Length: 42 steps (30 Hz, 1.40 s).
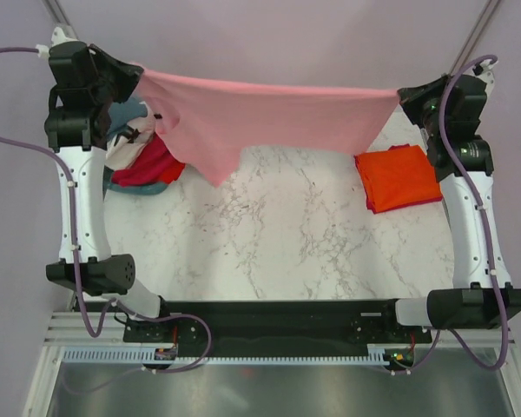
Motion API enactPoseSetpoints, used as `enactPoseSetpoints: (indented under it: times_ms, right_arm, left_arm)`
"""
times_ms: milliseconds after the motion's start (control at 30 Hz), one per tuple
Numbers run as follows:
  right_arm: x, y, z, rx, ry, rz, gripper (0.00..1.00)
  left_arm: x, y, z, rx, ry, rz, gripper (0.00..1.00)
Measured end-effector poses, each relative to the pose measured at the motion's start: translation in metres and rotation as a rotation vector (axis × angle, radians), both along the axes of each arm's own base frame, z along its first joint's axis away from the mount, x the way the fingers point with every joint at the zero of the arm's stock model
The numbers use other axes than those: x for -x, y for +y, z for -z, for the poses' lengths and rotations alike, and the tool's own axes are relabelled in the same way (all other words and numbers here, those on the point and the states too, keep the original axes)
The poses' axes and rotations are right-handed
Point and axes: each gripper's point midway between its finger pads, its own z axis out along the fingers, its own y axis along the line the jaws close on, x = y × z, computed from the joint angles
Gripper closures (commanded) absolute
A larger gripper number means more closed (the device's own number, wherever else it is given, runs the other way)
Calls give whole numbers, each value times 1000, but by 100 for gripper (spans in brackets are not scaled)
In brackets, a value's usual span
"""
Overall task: Fold and stack the t-shirts
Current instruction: Fold the tshirt
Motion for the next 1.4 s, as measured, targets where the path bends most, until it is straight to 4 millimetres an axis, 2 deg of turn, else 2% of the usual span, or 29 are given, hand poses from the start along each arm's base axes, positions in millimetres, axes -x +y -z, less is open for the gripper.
enactPoseSetpoints:
  times_ms: [67,133,200,233,300,333,433,467,500,600,700,833,900,1000,1400]
  right_arm:
    - [-3,0,-8,-16,-28,-18,100]
    - [-6,2,-7,-30,-35,-38,100]
    - [-11,6,9,-45,-19,-63,100]
    - [-13,8,23,-52,-1,-75,100]
    - [-16,11,60,-65,63,-92,100]
    - [-17,12,87,-74,112,-99,100]
    - [-9,15,164,-99,266,-111,100]
    - [-5,16,190,-107,318,-115,100]
    - [1,17,213,-113,369,-118,100]
    - [21,18,270,-118,489,-128,100]
    - [39,19,307,-111,563,-142,100]
    - [67,20,345,-97,638,-154,100]
    - [84,20,358,-92,670,-157,100]
    - [105,21,368,-85,685,-160,100]
    - [172,17,381,-47,673,-126,100]
  left_arm:
    - [-1,0,-19,7,-55,18,98]
    - [-2,-1,-23,8,-76,33,98]
    - [-4,-3,-14,8,-68,46,98]
    - [-6,-3,-1,9,-47,50,98]
    - [-7,-5,34,11,16,65,98]
    - [-8,-6,57,13,59,70,98]
    - [-1,-6,142,22,207,76,98]
    - [5,-7,168,27,254,75,98]
    - [16,-7,203,34,323,74,98]
    - [47,-8,271,48,449,71,98]
    - [76,-10,305,55,502,74,98]
    - [100,-14,322,61,498,86,98]
    - [108,-15,328,60,493,86,98]
    - [122,-15,340,60,503,82,98]
    - [190,-8,388,103,609,-31,98]
